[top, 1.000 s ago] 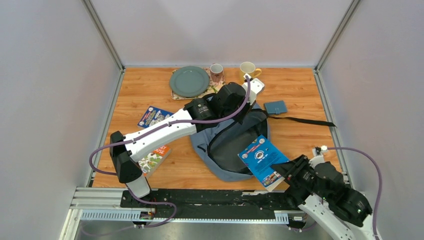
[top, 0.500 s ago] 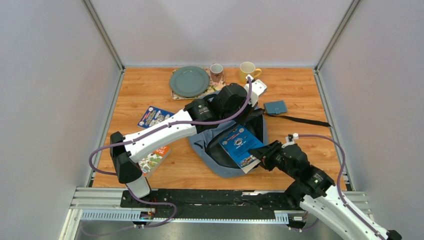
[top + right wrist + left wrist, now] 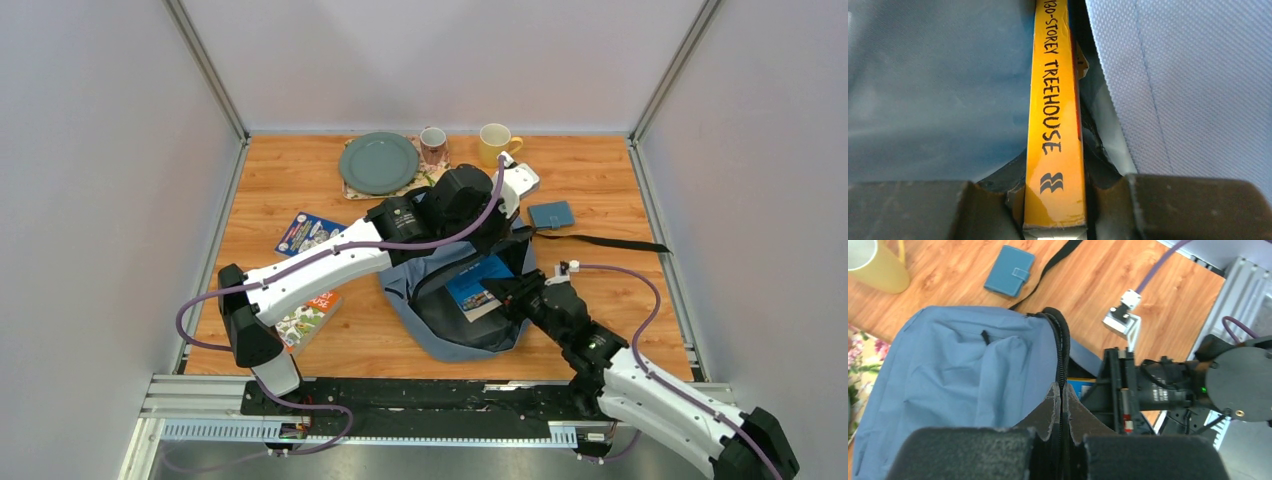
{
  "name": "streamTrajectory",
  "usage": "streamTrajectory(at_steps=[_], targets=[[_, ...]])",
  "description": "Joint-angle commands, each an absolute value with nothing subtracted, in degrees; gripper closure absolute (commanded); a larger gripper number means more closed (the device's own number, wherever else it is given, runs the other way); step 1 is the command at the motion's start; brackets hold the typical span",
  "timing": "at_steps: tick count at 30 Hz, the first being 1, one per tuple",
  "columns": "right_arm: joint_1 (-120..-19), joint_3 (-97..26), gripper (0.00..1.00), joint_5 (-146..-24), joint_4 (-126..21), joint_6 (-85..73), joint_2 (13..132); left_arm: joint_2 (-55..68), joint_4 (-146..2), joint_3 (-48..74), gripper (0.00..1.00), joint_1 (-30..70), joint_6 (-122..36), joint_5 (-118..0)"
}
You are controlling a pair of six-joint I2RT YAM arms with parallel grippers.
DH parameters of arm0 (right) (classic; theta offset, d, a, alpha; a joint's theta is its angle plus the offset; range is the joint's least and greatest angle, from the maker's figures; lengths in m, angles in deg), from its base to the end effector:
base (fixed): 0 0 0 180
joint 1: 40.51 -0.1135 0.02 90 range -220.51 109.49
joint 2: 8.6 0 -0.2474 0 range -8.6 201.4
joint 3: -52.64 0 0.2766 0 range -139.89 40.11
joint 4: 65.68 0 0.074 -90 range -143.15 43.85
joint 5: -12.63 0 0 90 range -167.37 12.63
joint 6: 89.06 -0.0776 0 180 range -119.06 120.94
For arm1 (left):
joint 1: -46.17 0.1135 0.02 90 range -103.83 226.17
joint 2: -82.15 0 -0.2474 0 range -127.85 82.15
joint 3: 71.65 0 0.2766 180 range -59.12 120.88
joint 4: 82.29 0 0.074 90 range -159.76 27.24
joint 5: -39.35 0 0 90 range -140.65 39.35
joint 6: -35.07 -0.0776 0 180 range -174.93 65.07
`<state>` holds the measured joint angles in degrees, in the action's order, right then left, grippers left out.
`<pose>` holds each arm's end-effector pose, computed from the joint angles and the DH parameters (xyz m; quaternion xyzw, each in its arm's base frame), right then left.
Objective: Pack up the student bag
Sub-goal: Place the book in the student bag.
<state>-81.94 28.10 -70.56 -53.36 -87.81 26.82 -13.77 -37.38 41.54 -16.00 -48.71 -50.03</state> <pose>0.1777 0.1445 0.1452 0.3644 0.7502 0.4775 0.2764 0.2080 -0.3922 0.3714 0.3988 0.7569 -0.2871 0.4308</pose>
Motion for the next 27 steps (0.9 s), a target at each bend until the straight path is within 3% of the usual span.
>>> streamTrajectory(at_steps=[1, 11, 15, 25, 26, 27], targets=[[-81.9, 26.3, 1.0, -65.2, -79.2, -86.5, 32.0, -11.2, -42.2, 45.2, 1.0, -16.4, -49.5, -56.4], [-82.3, 21.0, 1.0, -62.4, -90.3, -83.5, 54.7, -11.0, -44.0, 44.9, 1.0, -16.4, -49.3, -57.8], [-82.3, 18.4, 0.93, -59.2, -92.9, -82.5, 63.3, -10.8, -44.0, 44.2, 1.0, -16.4, -49.7, -57.8], [-82.3, 11.6, 0.46, -66.9, -70.1, -77.4, 66.1, -7.9, -46.7, 37.9, 1.0, -16.3, -50.3, -52.6], [-82.3, 11.4, 0.19, -68.6, -68.6, -76.6, 65.7, -7.7, -46.9, 36.8, 1.0, -16.3, -50.1, -51.9], [-82.3, 11.0, 0.17, -69.1, -66.7, -75.3, 64.5, -7.4, -47.1, 36.2, 1.0, -16.3, -50.0, -50.8]])
